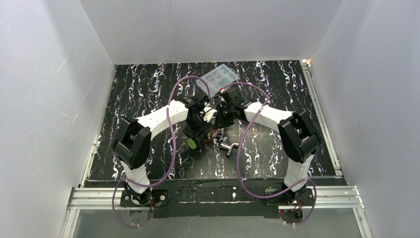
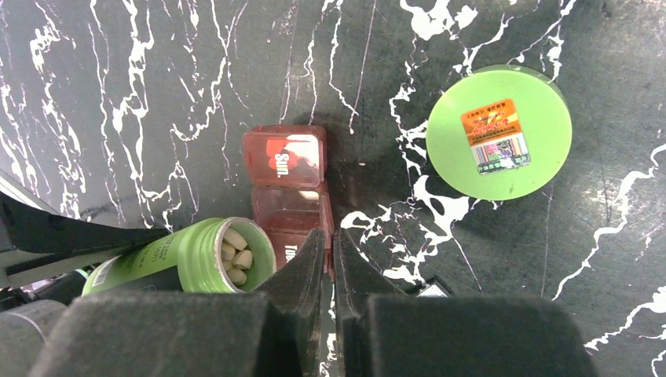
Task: Sort the pills into containers
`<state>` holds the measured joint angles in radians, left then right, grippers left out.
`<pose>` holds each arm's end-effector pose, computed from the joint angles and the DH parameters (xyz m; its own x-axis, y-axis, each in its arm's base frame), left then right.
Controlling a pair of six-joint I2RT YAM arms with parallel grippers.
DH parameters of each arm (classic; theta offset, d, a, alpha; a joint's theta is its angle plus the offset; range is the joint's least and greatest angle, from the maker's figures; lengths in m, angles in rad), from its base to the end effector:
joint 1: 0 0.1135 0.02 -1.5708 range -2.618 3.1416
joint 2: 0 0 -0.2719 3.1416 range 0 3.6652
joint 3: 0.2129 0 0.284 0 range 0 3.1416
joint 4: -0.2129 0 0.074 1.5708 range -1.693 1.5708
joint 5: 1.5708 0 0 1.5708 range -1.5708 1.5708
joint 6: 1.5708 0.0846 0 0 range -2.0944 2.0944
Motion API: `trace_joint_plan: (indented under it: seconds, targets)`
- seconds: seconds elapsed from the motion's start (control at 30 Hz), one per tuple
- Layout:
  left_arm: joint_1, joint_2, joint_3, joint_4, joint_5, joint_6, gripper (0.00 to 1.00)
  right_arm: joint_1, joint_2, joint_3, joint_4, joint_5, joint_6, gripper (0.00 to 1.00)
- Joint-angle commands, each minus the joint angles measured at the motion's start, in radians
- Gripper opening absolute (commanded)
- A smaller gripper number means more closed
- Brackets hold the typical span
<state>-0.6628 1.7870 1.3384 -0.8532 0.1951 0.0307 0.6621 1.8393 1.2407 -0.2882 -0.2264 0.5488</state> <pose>0.3022 -0.2567 0.1614 -0.7398 0.6157 -0.2714 0.6673 0.7230 -0.1787 0.3465 0.2942 0.1476 -0.8924 -0.0510 -0.4483 -0.2877 0.8299 0.4781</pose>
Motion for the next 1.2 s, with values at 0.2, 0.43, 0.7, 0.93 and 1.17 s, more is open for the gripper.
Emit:
trace_joint_plan:
  seconds: [0.2,0.43,0.7,0.93,1.17]
  targets:
    - [-0.001,0.018,0.026,0.008,0.004,-0.019,0.0,0.037,-0.017,-0.004,0.047,-0.053,-0.017,0.02]
    - [-0.001,-0.005,-0.012,0.051,-0.009,-0.057,0.0,0.049,-0.039,-0.004,0.04,-0.02,-0.025,0.02]
    - [0.001,-0.018,-0.028,0.067,-0.01,-0.067,0.0,0.059,-0.05,-0.012,0.044,-0.009,-0.03,0.02]
    - [0.001,-0.022,-0.012,0.045,-0.003,-0.065,0.0,0.058,-0.057,-0.01,0.041,0.001,-0.031,0.02]
    - [0.001,-0.073,-0.026,0.046,0.011,-0.069,0.0,0.059,-0.075,-0.024,0.067,-0.003,-0.028,0.04]
